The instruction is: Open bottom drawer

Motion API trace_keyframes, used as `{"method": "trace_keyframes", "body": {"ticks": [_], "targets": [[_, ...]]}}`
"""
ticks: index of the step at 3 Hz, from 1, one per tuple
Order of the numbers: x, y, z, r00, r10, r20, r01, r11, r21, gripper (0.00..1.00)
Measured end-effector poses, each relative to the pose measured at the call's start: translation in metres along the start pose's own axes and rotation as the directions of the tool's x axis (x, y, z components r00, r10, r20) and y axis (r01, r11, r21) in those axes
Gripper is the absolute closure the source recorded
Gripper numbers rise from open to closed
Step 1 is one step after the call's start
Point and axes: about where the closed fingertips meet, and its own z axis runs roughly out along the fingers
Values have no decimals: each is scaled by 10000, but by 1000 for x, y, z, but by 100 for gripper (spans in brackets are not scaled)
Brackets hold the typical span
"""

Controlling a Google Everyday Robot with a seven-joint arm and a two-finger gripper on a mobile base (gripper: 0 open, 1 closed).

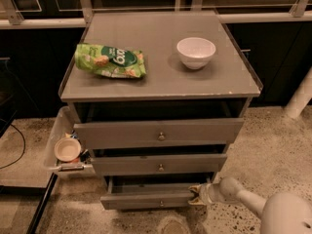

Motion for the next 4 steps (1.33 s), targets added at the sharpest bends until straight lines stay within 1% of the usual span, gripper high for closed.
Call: {"method": "trace_keyframes", "body": {"ticks": [1, 3, 4], "targets": [[-2, 0, -1, 10000, 0, 0, 0, 10000, 0, 82], [-2, 0, -1, 10000, 0, 1, 0, 10000, -1, 35], [-2, 11, -1, 9999, -6, 130, 7, 10000, -82, 12]]}}
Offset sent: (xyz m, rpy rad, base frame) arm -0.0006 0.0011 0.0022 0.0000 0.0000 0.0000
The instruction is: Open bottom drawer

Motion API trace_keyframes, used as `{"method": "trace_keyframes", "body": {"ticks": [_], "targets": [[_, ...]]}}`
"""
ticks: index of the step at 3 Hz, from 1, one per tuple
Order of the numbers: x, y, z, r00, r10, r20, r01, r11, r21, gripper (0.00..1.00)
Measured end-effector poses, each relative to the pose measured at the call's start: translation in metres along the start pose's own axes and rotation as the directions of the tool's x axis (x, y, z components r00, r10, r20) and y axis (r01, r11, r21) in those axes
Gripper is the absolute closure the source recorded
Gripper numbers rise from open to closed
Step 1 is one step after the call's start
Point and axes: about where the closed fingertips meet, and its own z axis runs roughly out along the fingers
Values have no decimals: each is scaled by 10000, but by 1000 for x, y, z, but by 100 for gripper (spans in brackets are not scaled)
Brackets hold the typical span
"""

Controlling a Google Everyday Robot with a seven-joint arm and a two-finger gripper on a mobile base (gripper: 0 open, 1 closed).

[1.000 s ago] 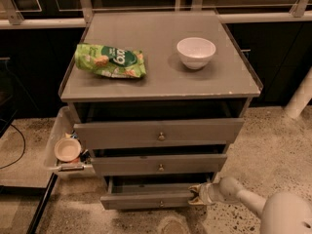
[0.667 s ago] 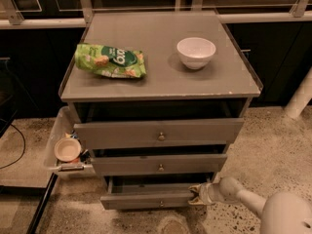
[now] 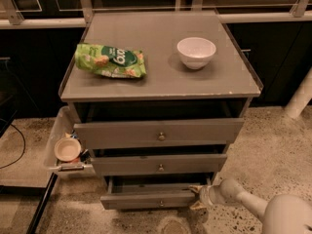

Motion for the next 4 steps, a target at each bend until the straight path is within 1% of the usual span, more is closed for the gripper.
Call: {"method": "trace_keyframes", "body": {"ticks": [1, 2, 3, 4], "targets": [[3, 18, -2, 9994, 190, 278, -188, 9998, -57, 13], [2, 18, -3, 9994, 190, 279, -188, 9998, -57, 37], [6, 30, -7, 9990, 301, 323, -298, 9995, -84, 60], [4, 29, -10, 9990, 300, 323, -298, 9995, -84, 83]]}}
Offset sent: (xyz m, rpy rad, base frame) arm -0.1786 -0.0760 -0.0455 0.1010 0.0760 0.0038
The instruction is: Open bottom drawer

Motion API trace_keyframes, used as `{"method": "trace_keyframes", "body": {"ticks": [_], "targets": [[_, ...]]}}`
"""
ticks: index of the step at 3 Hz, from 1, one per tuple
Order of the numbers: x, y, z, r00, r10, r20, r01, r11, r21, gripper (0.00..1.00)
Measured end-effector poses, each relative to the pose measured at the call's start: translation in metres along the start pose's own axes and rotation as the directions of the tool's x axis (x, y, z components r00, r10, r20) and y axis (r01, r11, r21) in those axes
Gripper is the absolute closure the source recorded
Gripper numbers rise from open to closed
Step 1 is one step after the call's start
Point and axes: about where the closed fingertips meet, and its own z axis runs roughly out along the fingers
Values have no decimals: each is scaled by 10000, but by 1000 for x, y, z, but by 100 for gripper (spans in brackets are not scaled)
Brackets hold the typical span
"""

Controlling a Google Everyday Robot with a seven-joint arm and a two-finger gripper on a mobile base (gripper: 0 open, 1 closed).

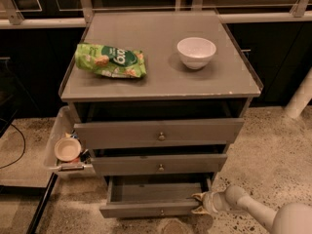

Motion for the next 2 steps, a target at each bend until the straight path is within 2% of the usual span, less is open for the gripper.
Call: {"method": "trace_keyframes", "body": {"ticks": [1, 2], "targets": [[0, 0, 0, 10000, 0, 0, 0, 10000, 0, 82], [0, 0, 0, 10000, 0, 1, 0, 10000, -1, 58]]}}
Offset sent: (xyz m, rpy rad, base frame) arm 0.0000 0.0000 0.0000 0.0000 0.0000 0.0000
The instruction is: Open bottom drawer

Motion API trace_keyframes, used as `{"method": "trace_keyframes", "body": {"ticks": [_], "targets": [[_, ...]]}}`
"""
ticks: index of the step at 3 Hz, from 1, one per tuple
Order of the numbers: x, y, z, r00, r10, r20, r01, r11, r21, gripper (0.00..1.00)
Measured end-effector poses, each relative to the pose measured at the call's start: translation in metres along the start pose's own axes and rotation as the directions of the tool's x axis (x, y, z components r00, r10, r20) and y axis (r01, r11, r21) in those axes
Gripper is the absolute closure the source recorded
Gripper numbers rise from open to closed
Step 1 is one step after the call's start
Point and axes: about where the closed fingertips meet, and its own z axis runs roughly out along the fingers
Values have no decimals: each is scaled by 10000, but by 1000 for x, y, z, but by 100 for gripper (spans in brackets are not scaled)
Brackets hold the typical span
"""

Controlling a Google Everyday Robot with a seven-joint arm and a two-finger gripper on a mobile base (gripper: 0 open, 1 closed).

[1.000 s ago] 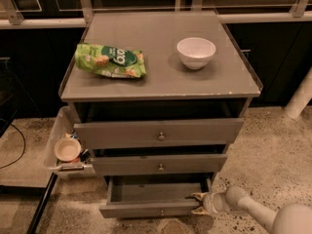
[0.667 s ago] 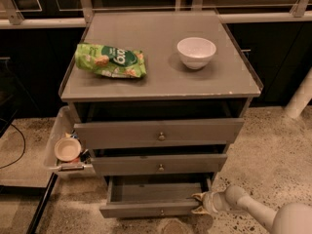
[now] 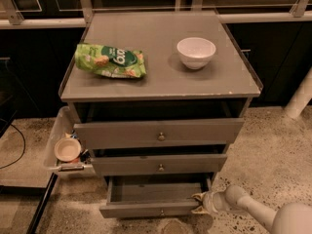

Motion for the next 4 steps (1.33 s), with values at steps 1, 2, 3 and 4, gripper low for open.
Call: {"method": "trace_keyframes", "body": {"ticks": [1, 2, 3, 4], "targets": [[0, 3, 0, 9997, 114, 216, -110, 9998, -190, 36], [0, 3, -1, 9997, 115, 218, -111, 9998, -190, 37], [-11, 28, -5, 9974, 71, 719, -39, 9990, -446, 60], [-14, 27, -8, 9974, 71, 719, -39, 9990, -447, 84]]}}
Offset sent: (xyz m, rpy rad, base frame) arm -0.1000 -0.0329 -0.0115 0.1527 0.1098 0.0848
